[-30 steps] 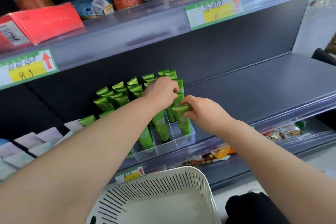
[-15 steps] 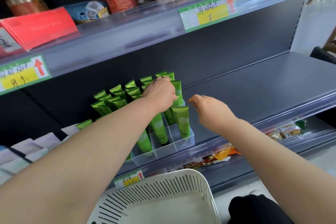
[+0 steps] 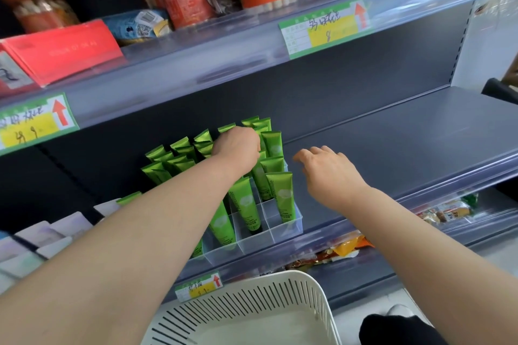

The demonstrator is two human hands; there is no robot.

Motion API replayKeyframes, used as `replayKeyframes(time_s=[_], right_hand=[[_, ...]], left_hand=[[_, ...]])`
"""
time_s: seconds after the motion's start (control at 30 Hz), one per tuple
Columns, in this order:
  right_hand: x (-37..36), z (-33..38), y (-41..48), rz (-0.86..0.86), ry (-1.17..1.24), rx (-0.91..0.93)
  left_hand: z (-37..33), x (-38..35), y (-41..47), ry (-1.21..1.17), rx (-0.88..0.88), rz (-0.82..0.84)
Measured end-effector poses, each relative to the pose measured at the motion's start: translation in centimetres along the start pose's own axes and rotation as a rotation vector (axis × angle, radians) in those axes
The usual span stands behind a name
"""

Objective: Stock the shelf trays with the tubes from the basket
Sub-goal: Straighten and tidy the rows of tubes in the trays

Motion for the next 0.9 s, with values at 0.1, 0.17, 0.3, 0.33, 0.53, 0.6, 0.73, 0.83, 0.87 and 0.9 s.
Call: replayKeyframes(time_s=[0.1, 0.17, 0.3, 0.33, 0.53, 0.6, 0.73, 0.83, 0.87, 0.9], right_hand=[[-0.1, -0.4, -0.1, 0.008, 0.005, -0.007], [-0.3, -0.6, -0.1, 0.018, 0.016, -0.011], [-0.5, -0.5, 0.0, 0.035, 0.035, -0.010], [-0.5, -0.4, -0.1, 0.035, 0.033, -0.006], [1.1, 0.9, -0.3, 0.007, 0.024, 0.017], [1.9, 1.7, -0.4, -0.012, 0.023, 0.027], [4.1, 4.3, -0.7, -0.179, -0.002, 0.096], [5.1, 7.1, -1.2, -0.294, -0.028, 0.202], [5.2, 8.0, -1.3, -0.305, -0.050, 0.227], [5.0, 8.8, -1.2, -0.287, -0.075, 0.248]], left_hand=[[-0.9, 0.4, 0.3, -0.022, -0.024, -0.053], [-1.2, 0.2, 0.6, -0.043, -0.025, -0.053], [-1.5, 0.0, 1.2, -0.087, -0.036, -0.041], [-1.5, 0.0, 1.2, -0.100, -0.040, -0.038], [-0.8, 1.1, -0.3, -0.188, -0.066, -0.080], [0.0, 1.8, -1.1, -0.201, -0.069, -0.096], [2.3, 3.1, -3.1, -0.217, -0.043, -0.109], [4.4, 3.6, -4.5, -0.274, -0.024, -0.131], [5.0, 3.7, -4.8, -0.285, -0.021, -0.139], [5.5, 3.7, -5.2, -0.288, -0.016, -0.143]])
Point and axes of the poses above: each hand's wrist, its own y-axis towards the middle knuckle, its own x-axis out of the back of the hand, z = x × y, the point moved 9 cm from there along y, towards the middle knuckle, and after that the axes turned 15 degrees about z, right-handed, at the moved point
